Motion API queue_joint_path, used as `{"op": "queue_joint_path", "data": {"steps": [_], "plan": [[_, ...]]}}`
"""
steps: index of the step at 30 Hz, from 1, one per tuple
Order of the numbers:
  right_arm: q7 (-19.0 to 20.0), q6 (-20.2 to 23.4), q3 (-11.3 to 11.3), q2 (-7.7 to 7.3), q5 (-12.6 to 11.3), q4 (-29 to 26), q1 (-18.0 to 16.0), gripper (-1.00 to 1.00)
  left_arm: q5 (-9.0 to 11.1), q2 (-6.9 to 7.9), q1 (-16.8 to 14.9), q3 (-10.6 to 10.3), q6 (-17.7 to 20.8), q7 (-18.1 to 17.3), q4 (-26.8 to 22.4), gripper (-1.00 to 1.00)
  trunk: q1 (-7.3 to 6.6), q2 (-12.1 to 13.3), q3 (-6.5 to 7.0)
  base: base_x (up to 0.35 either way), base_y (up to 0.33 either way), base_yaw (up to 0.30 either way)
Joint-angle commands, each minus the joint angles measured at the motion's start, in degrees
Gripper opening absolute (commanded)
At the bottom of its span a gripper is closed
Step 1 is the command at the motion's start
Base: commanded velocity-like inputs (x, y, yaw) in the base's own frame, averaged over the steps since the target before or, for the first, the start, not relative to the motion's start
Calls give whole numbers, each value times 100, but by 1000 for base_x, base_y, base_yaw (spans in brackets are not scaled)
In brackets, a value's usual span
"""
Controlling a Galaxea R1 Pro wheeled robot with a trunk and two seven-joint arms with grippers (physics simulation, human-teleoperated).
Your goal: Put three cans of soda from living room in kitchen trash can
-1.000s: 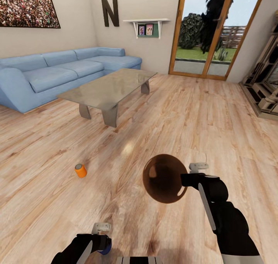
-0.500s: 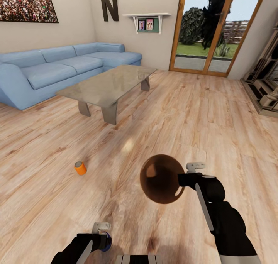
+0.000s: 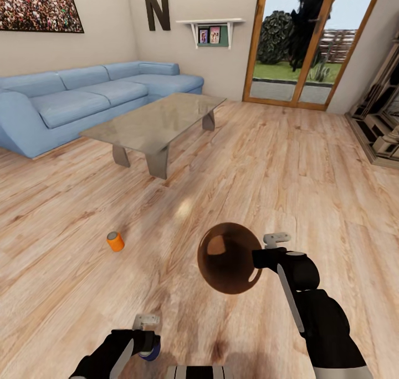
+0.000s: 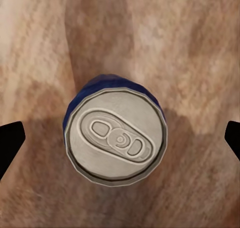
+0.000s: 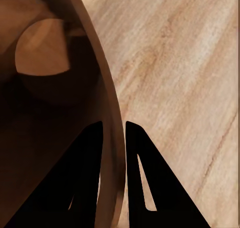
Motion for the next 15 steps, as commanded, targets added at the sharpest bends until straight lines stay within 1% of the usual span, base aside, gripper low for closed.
{"op": "queue_joint_path", "data": {"steps": [1, 3, 8, 14, 15], "plan": [[25, 1, 3, 0, -91, -3, -2, -100, 3, 2, -5, -1, 0, 0, 0, 100, -1, 0, 1, 0, 0, 0], [25, 1, 4, 0, -91, -3, -2, -100, 1, 4, -12, -2, 1, 0, -1, 100, -1, 0, 1, 0, 0, 0], [26, 1, 5, -1, -91, -3, -2, -100, -3, 2, -40, 2, 2, 1, 4, 100, 12, -7, -110, 0, 0, 0], [26, 1, 5, -1, -91, -3, -2, -100, -3, 0, -51, 4, 2, 1, 7, 100, 12, -7, -110, 0, 0, 0], [26, 1, 5, -1, -91, -3, -2, -100, -3, 0, -52, 4, 2, 1, 7, 100, 15, -8, -132, 0, 0, 0]]}}
